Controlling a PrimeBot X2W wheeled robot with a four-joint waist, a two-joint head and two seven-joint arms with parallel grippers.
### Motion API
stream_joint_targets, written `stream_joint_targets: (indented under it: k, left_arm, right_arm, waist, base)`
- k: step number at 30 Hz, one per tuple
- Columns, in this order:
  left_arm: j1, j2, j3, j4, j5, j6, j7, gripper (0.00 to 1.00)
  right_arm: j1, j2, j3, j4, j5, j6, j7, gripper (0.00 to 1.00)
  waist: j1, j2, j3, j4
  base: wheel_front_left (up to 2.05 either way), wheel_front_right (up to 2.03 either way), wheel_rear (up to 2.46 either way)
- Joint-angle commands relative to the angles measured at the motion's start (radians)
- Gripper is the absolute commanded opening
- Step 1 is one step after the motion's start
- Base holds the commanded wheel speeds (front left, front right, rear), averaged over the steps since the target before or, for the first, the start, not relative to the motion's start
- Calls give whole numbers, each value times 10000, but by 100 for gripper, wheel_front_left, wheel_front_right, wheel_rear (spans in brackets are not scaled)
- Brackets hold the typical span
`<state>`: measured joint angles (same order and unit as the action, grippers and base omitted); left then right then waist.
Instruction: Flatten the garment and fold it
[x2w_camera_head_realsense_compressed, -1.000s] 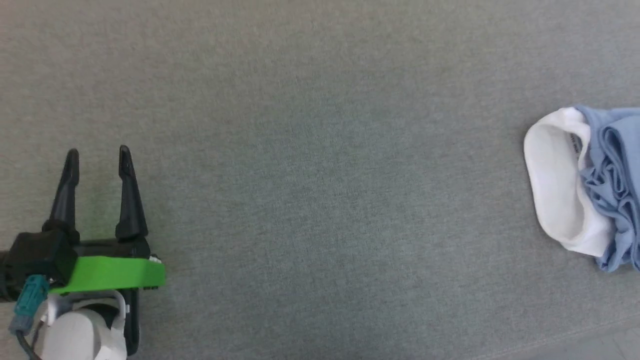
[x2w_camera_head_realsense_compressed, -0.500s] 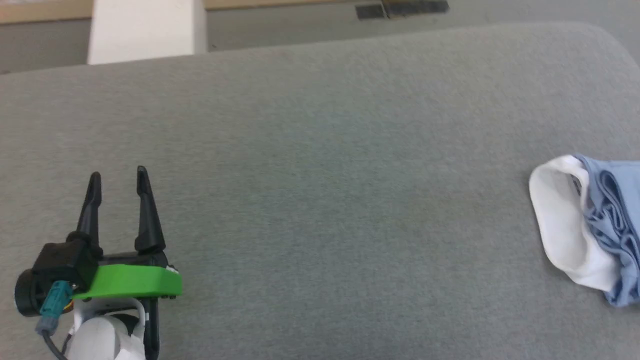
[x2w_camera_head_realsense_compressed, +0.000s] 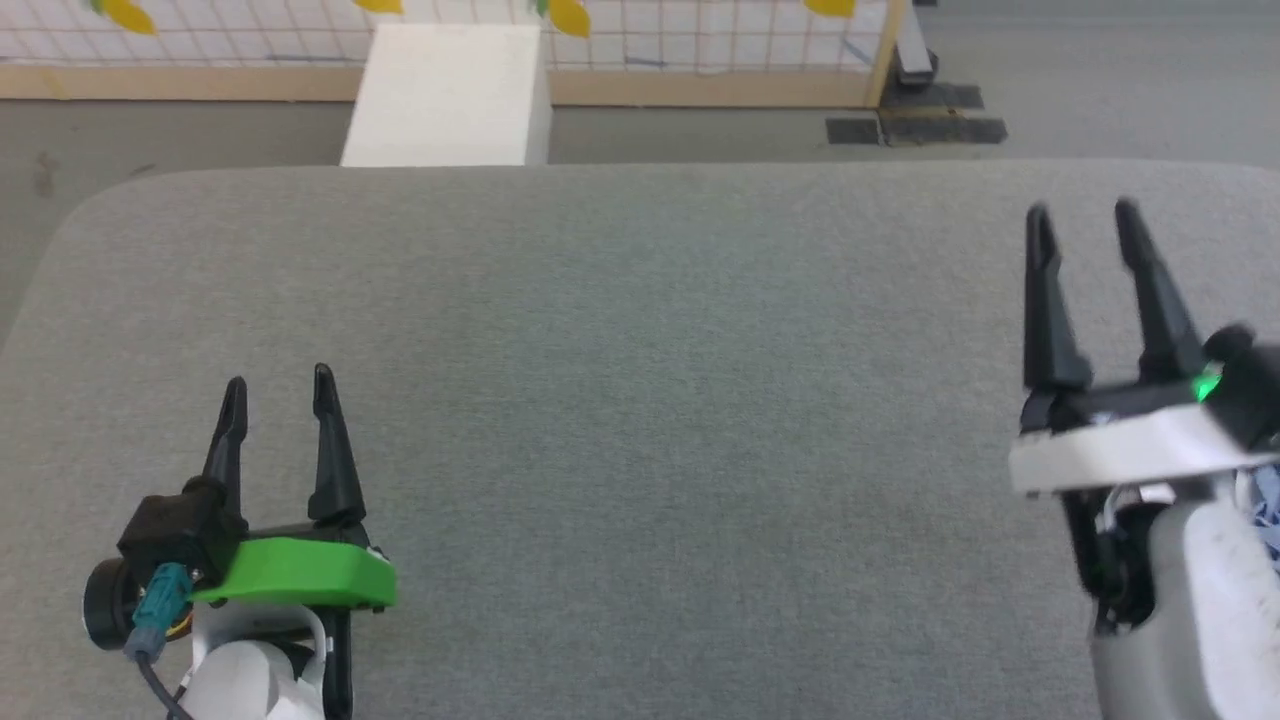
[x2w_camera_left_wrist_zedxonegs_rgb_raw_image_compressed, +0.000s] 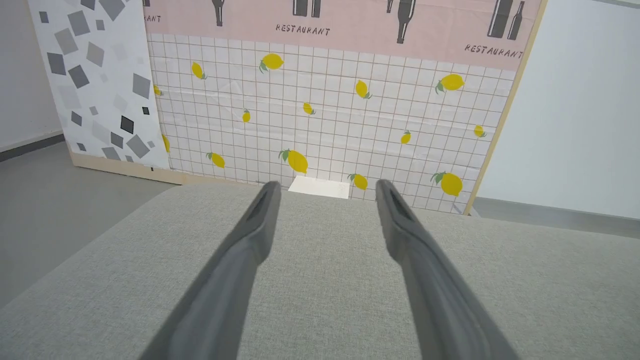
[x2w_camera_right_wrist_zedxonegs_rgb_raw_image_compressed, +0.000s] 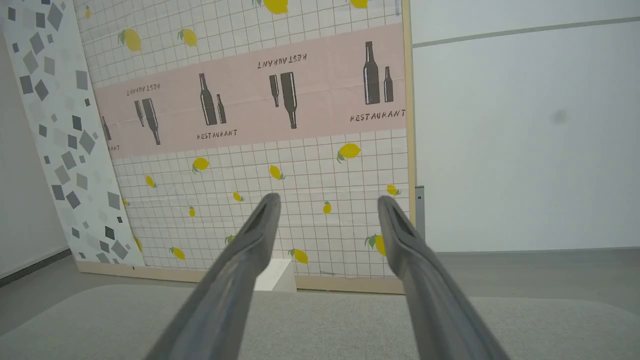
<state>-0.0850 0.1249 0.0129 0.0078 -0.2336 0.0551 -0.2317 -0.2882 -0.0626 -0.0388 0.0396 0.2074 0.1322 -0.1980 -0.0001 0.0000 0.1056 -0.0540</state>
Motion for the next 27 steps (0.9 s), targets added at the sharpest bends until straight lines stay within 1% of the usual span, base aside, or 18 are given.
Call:
stream_joint_targets:
  k: [1,10,14,27]
  left_arm:
    - [-186,-72,-68,103,-39,75,-64,100]
    - [-179,-255,-463,927,-90,9,-138,100]
    - [-204,-293,-608,1279,-54,-23,-183,100]
    - [-148,-345,-903,2071,83,-192,-281,100]
  right_arm:
    - [292,45,31,80,-149,-15,-152,100]
    - [1399,120,129,518,-537,-15,-553,100]
    - [1885,121,-11,661,-402,-15,-600,100]
    - [2950,123,-6,492,-274,-15,-635,100]
  waist:
    - [1,0,-192,186]
    - [1,0,-459,243]
    - [1,0,-560,264]
    - [1,0,-693,182]
  base:
    - [0,0,0]
    - [0,0,0]
    - [0,0,0]
    - [0,0,0]
